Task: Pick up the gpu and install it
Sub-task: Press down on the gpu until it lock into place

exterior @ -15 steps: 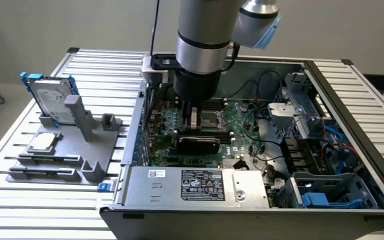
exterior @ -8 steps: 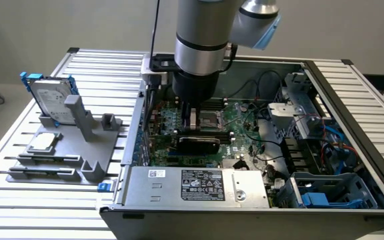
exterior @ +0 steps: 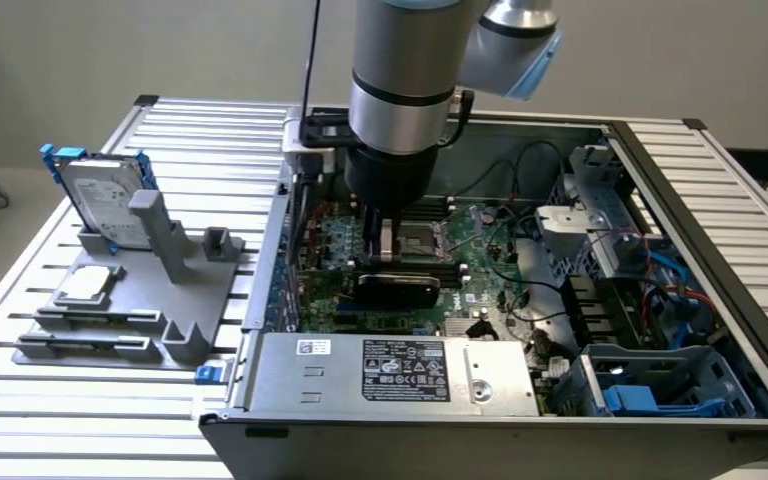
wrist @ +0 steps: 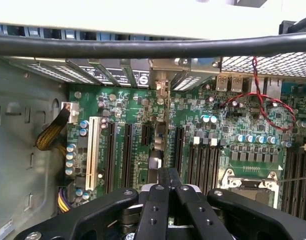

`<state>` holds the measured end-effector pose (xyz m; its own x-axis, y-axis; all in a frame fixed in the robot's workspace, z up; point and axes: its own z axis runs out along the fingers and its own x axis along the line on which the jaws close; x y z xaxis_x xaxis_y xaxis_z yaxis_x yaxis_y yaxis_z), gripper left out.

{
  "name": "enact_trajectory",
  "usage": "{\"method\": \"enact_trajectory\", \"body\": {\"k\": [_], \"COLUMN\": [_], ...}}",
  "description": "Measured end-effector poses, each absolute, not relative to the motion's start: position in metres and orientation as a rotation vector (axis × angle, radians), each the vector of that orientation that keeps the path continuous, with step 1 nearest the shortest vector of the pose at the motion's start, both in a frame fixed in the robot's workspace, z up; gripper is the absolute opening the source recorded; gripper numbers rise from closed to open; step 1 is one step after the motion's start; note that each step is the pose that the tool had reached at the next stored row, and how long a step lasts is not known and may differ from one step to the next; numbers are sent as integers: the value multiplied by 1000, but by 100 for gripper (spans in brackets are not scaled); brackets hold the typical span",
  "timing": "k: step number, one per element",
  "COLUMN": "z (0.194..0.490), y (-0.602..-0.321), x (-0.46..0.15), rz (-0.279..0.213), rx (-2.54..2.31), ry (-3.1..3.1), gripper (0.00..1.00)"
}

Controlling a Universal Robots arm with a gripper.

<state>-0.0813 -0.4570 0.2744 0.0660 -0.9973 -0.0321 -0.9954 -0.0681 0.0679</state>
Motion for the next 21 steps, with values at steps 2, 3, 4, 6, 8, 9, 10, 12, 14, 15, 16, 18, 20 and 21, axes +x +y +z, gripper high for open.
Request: {"method": "enact_trajectory", "body": {"k": [2, 3, 4, 6, 8, 9, 10, 12, 14, 15, 16, 18, 20, 21], "z": [274, 273, 273, 272, 271, 271, 270, 269, 269, 268, 267, 266, 266, 266], "y": [-457, -457, -457, -457, -457, -457, -457, -457, -457, -457, -457, -457, -457, -457], "x": [-81, -81, -81, -81, -81, -81, -81, -81, -81, -81, -81, -81, -81, -82], "rz": [-109, -109, -109, -109, -109, -108, -108, -108, -108, -108, -108, -108, -108, -108], "rx": [2275, 2277, 2277, 2279, 2281, 2281, 2282, 2283, 2284, 2285, 2286, 2286, 2286, 2286], "ry": [-2123, -2121, -2120, -2118, -2117, -2116, -2115, -2113, -2113, -2112, -2112, -2111, -2110, -2109], "gripper": [11, 11, 11, 11, 11, 11, 11, 11, 11, 11, 11, 11, 11, 11]}}
